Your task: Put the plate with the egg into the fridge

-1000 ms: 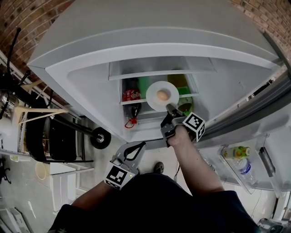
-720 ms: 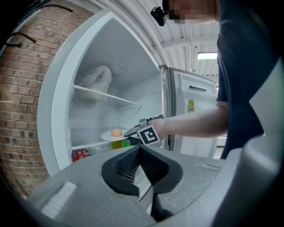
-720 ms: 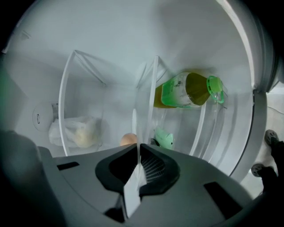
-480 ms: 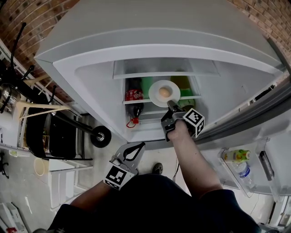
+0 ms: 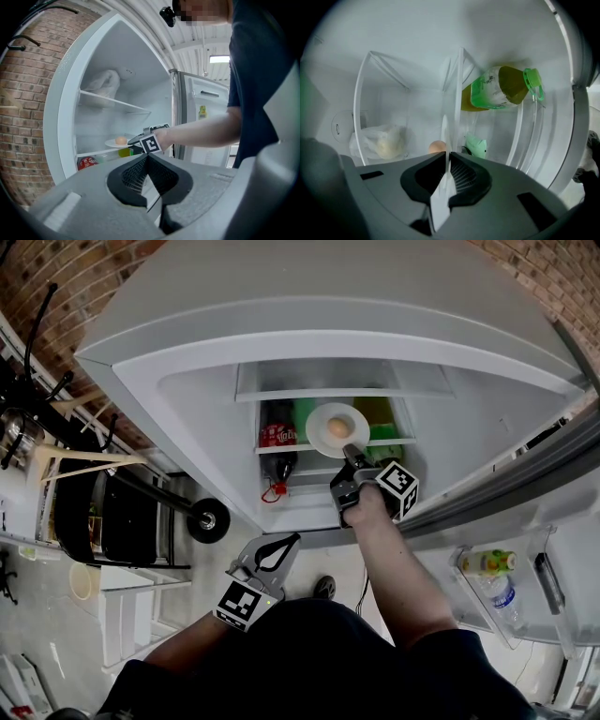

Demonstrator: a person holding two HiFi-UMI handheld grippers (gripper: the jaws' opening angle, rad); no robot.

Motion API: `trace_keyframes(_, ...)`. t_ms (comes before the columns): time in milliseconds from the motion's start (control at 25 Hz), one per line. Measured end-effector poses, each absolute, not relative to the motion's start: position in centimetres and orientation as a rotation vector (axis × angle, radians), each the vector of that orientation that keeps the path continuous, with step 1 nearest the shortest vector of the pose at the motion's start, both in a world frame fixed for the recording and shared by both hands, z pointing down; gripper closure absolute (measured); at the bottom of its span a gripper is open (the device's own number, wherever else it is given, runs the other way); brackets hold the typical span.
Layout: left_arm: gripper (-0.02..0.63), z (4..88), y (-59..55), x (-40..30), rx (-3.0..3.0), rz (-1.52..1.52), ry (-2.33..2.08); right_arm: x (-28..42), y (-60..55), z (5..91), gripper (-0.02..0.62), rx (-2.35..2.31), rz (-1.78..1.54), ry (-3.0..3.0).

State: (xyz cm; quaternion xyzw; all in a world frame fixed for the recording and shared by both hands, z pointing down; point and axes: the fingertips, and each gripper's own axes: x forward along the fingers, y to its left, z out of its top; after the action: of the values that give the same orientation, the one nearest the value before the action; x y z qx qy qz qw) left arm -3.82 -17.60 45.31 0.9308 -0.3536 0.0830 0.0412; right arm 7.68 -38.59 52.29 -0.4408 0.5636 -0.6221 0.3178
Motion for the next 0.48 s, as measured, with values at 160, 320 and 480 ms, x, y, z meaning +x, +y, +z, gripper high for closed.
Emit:
trace_keyframes(160, 0.601, 45.3, -17.5, -3.6, 2.863, 0.265, -1.071, 7.5, -38.7, 51.8, 0.522, -1.138, -1.617, 1.514)
trace_keyframes(320, 0.601, 45.3, -17.4, -3.3, 2.862, 0.256, -1.061, 7.8, -37.9, 51.4, 0.495, -1.133, -1.601, 1.52)
trace_keyframes(480, 0.601, 45.3, -17.4, -3.2, 2.87, 0.262, -1.052, 8.4, -36.9, 51.7, 0.531, -1.179, -1.585, 1.521)
